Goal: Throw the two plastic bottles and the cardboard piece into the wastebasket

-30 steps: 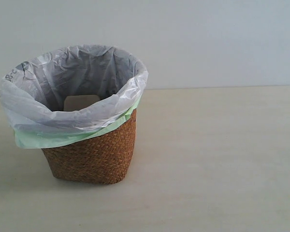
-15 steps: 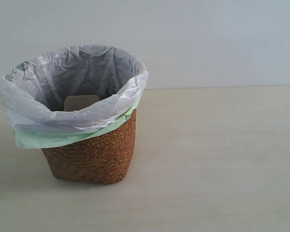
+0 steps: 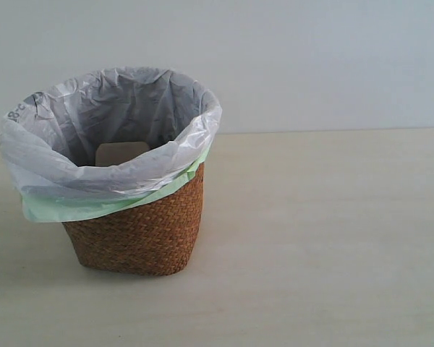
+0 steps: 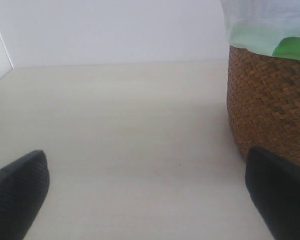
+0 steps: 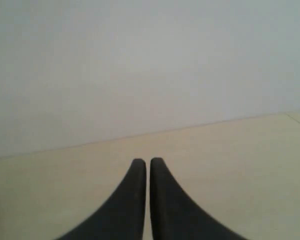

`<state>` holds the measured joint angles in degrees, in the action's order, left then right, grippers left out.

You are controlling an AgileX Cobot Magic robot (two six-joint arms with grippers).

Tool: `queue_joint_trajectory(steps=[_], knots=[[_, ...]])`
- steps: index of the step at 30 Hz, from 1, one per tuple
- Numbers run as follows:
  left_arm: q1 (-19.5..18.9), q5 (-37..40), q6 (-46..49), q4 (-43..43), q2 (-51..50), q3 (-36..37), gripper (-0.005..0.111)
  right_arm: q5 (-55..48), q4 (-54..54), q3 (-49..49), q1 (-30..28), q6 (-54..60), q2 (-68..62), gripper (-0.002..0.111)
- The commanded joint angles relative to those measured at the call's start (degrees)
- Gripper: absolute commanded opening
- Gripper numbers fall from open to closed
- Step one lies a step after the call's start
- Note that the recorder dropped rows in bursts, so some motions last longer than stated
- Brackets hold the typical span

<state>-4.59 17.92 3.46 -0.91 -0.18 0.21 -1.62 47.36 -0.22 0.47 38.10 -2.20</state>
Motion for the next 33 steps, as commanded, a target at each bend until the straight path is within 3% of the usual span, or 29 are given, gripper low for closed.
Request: queue_joint_trajectory(steps=[1, 7, 12, 15, 19, 33], knots=[[0.4, -0.4, -0.5, -0.1, 0.2, -0.2, 0.108, -0.5, -0.2, 0.2, 0.1, 0.4, 0.3, 0.000], [0.4, -0.4, -0.5, -0.1, 0.2, -0.2, 0.108, -2.1, -2.1, 0.2, 0.1, -0.8, 0.3, 0.000], [0.4, -0.4, -0.5, -0.1, 0.2, -0.2, 0.108, -2.7, -34.9, 0.2, 0.1, -33.7, 0.3, 0.000], [0.4, -0.4, -0.5, -0.1, 0.2, -0.2, 0.108, -2.7, -48.1, 0.2, 0.1, -45.3, 0.3, 0.000], [0.4, -0.4, -0.5, -0.1, 0.2, -0.2, 0.108, -4.4, -53.4, 0.2, 0.1, -45.1, 0.3, 0.000], [0.4, -0.4, -0.5, -0.1, 0.2, -0.2, 0.108, -6.0, -53.1, 0.2, 0.1, -48.0, 0.3, 0.000]])
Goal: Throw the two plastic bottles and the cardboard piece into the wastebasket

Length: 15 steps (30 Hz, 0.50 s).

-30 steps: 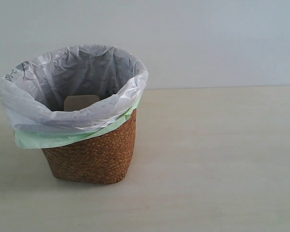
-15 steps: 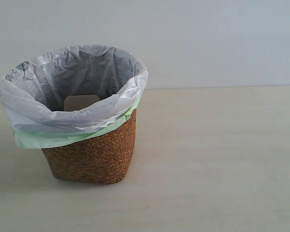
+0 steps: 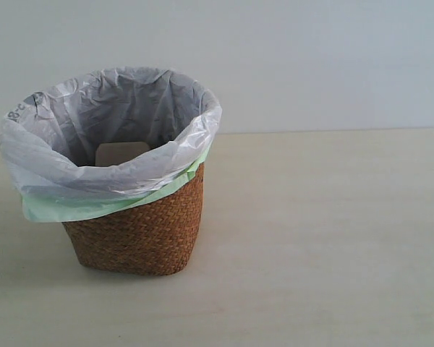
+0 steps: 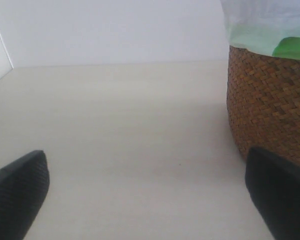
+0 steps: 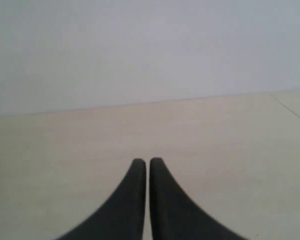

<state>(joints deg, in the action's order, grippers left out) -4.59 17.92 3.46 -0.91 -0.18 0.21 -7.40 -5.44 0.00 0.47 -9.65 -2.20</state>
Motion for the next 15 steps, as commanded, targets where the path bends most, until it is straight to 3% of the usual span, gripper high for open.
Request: queue_joint_trajectory(steps=[1, 9, 15], knots=[[0.4, -0.4, -0.5, -0.1, 0.2, -0.2, 0.108, -0.2, -0.3, 0.0, 0.1, -0.3, 0.3, 0.000], [0.4, -0.4, -0.5, -0.1, 0.2, -0.2, 0.108, -0.2, 0.2, 0.0, 6.2, -0.3, 0.4, 0.000], [0.4, -0.4, -0.5, -0.1, 0.2, -0.2, 0.108, -0.2, 0.2, 0.0, 6.9, -0.3, 0.4, 0.000]])
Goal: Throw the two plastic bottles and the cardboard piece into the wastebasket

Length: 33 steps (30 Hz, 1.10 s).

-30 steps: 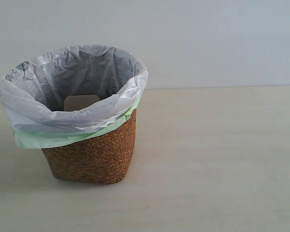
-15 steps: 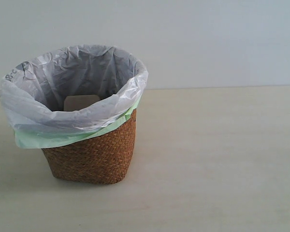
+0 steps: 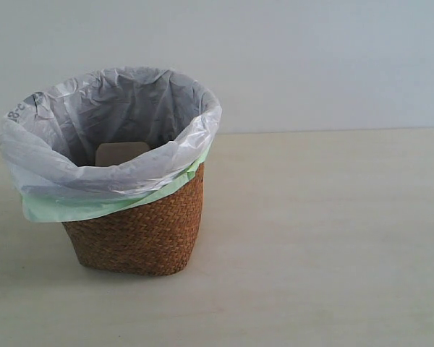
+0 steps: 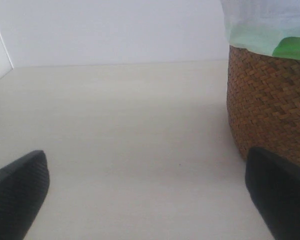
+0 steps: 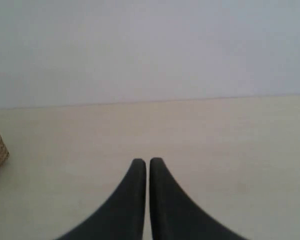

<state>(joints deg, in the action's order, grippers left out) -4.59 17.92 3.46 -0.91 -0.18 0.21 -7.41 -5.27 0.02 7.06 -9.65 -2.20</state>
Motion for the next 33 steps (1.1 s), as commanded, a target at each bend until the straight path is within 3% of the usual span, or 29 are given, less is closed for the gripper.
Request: queue_joint_trajectory(steps=[1, 10, 14, 33], knots=[[0.4, -0.4, -0.5, -0.1, 0.2, -0.2, 0.108, -0.2, 0.0, 0.0, 0.3, -0.3, 0.4, 0.000], [0.4, -0.4, -0.5, -0.1, 0.2, -0.2, 0.108, -1.5, -0.2, 0.0, 0.3, 2.2, 0.4, 0.000], [0.4, -0.4, -0.5, -0.1, 0.2, -0.2, 0.108, -11.6, -0.2, 0.0, 0.3, 7.9, 0.4, 0.000], [0.4, -0.4, -0.5, -0.1, 0.2, -0.2, 0.108, -11.1, 0.2, 0.0, 0.3, 8.6, 0.4, 0.000]])
